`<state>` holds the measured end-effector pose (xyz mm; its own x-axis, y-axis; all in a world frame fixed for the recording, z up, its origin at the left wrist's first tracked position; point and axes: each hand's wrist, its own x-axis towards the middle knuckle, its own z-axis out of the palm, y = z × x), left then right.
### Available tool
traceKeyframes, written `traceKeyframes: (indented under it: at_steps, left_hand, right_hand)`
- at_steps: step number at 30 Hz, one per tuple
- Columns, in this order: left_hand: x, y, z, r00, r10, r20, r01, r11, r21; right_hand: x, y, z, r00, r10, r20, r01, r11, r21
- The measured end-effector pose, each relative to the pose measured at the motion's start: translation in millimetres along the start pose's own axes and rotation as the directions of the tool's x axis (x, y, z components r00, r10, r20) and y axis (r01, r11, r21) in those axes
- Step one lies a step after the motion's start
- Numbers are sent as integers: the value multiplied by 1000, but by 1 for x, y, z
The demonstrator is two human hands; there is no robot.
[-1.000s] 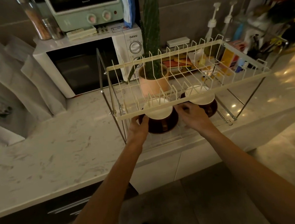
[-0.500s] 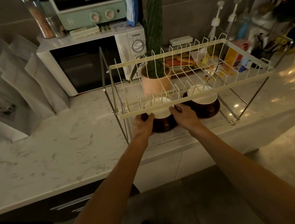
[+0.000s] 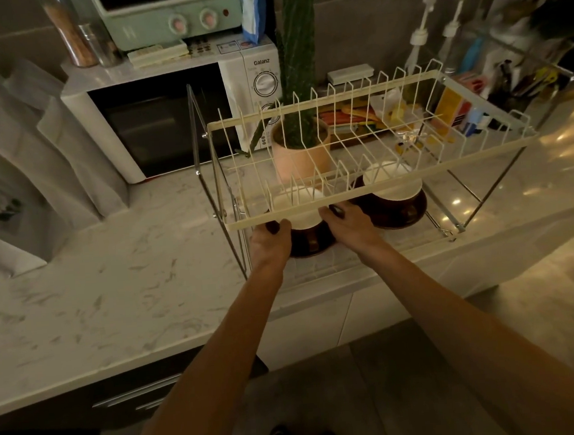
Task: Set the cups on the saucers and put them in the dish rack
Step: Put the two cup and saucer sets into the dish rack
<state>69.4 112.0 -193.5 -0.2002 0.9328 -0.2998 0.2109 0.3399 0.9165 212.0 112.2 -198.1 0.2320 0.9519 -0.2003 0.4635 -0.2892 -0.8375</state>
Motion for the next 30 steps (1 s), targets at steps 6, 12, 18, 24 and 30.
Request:
traceKeyframes:
  at_steps: [6, 12, 18, 24, 30]
  left_hand:
    - [-3, 1, 1, 985, 161, 55, -168, 975, 147]
    - [-45, 1, 16, 744, 641, 189, -629, 576, 523]
    - [-66, 19, 54, 669, 689, 279, -739, 580, 343]
    - [-57, 37, 97, 940, 184, 287, -209, 976, 61]
    - [-42, 35, 127, 962, 88, 259, -110, 992, 68]
  right_hand:
    - [-2, -1, -15, 999, -52, 6, 52, 971, -233]
    - [-23, 6, -51, 909, -400, -120, 299, 823, -483]
    - [-27, 37, -88, 822, -517, -237, 314, 760, -569]
    - [-5, 56, -112, 882, -273, -385, 132, 926, -354]
    - [6, 53, -117, 949, 27, -314, -11, 998, 54]
